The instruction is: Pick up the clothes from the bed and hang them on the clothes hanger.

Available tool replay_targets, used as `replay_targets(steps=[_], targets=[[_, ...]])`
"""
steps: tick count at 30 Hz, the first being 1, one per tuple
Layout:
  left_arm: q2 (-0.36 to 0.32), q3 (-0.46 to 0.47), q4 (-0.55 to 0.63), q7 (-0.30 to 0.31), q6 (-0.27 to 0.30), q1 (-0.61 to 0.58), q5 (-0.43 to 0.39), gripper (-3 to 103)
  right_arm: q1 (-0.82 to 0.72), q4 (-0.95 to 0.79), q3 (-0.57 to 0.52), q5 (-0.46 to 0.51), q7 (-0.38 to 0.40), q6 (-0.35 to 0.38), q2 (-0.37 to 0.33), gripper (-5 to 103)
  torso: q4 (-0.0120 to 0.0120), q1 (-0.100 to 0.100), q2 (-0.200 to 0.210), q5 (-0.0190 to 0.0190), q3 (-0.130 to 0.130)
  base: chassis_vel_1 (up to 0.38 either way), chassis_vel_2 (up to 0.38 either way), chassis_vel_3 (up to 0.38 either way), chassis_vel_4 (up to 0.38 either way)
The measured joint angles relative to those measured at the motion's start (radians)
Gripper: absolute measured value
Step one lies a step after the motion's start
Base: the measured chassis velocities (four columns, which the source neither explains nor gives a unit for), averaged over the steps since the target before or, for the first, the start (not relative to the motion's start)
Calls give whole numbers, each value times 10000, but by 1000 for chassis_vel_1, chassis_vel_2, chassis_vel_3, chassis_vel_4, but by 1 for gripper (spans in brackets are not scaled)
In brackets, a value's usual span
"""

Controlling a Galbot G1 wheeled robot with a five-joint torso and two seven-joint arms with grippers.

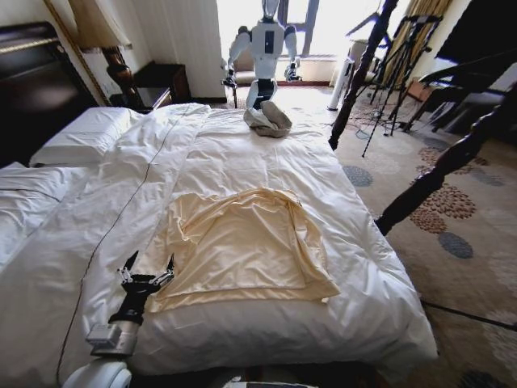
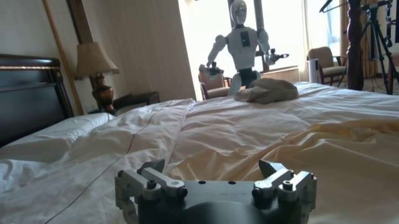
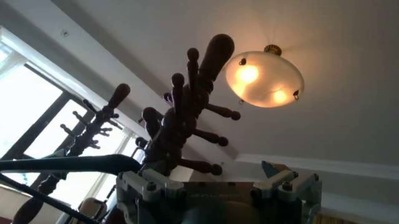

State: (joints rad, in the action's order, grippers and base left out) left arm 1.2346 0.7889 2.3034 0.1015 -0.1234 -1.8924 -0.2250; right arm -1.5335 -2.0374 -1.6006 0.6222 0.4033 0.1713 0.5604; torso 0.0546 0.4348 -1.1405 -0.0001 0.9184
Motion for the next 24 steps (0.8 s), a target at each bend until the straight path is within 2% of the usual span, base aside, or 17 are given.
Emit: replay_targets(steps=[1,2,4,5,8,12,17,24], targets=[[15,-59,-19,0,-20,-4,44,100,416,472,303,-754,-241,89,-199,100,-1,-1,0,2,0,0,0,0,0],[15,-59,-19,0,-20,-4,44,100,416,472,303,-754,-241,89,-199,100,-1,-1,0,2,0,0,0,0,0],[43,-115,-46,5,-65,-9,102,100,1302,1258,890,-1890,-749,164,-635,100,-6,-2,0,3,0,0,0,0,0],[43,-115,-46,5,-65,-9,102,100,1302,1258,890,-1890,-749,164,-635,100,-6,-2,0,3,0,0,0,0,0],[101,-219,-39,13,-100,-19,199,100,2769,2284,2103,-3139,-1490,241,-1561,100,-11,3,1,-9,2,0,0,0,0],[117,-347,-10,18,-102,62,226,100,3212,2669,2892,-3505,-1951,373,-2013,100,-8,3,1,-7,2,0,0,0,0],[63,-396,-78,47,-100,124,215,100,3118,2526,3332,-3649,-2229,667,-1824,100,0,-1,0,1,1,0,0,0,0],[-67,-502,-146,82,-72,228,181,100,3245,2958,3726,-3842,-2150,632,-1659,100,-3,1,1,-8,2,0,0,0,0]])
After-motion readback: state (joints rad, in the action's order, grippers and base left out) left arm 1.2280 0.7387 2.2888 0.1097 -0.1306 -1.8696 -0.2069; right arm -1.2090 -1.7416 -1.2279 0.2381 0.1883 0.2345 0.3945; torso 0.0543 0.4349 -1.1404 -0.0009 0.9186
